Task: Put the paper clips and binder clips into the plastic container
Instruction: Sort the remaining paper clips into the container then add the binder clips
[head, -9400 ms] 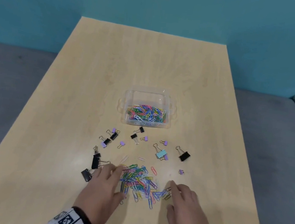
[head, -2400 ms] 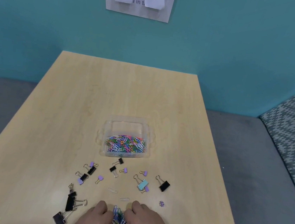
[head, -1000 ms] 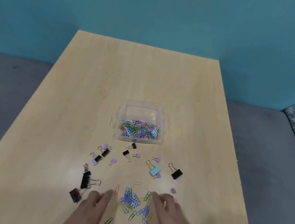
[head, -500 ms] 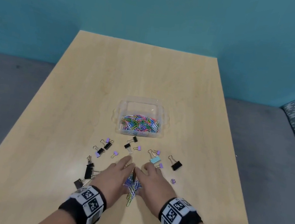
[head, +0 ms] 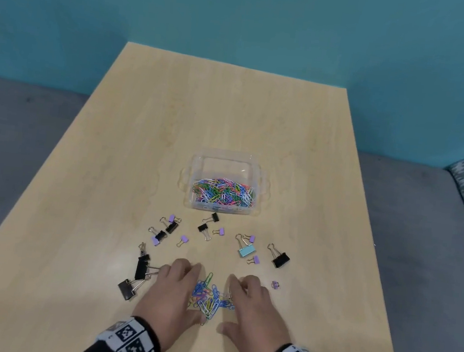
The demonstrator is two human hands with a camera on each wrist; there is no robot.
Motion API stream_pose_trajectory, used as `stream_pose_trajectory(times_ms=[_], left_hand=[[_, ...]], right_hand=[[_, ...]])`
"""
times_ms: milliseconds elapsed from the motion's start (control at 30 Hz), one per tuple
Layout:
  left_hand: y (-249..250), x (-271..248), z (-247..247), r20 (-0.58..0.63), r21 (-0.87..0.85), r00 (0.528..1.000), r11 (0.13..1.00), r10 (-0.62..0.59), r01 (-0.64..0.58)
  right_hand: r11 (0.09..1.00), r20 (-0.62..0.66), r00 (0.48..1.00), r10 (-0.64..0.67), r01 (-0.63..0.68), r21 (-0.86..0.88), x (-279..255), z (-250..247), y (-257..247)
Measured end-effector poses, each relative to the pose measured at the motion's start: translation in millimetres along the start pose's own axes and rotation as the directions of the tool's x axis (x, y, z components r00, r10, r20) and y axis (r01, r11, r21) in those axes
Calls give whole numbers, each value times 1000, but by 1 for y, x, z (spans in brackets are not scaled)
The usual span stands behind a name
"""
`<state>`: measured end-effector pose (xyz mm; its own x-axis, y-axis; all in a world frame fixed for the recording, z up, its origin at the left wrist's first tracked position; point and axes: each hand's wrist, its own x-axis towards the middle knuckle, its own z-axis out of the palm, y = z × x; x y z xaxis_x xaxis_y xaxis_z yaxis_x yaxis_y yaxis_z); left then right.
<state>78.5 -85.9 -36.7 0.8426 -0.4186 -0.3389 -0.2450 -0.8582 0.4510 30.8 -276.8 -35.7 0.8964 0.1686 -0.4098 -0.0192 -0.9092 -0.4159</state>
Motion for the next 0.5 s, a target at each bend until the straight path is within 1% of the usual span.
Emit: stream_pose_trajectory(times_ms=[100, 200, 333, 500], left_hand=[[5, 9, 9, 5, 5, 1000, 1000, 4, -4], [3, 18, 13, -39, -49, 999, 999, -4, 3], [-2, 24, 15, -63, -62, 998, 998, 5, -9], [-1, 27, 11, -58, -6, 998, 999, 38, -38]], right_hand=[[999, -44, 998, -36, 35, -23, 13, 8, -12], [999, -70, 997, -28, 27, -18, 21, 10, -14], [997, -44, 998, -49, 47, -61, 28, 4, -11], [992, 3, 997, -78, 78, -99, 37, -4, -12]])
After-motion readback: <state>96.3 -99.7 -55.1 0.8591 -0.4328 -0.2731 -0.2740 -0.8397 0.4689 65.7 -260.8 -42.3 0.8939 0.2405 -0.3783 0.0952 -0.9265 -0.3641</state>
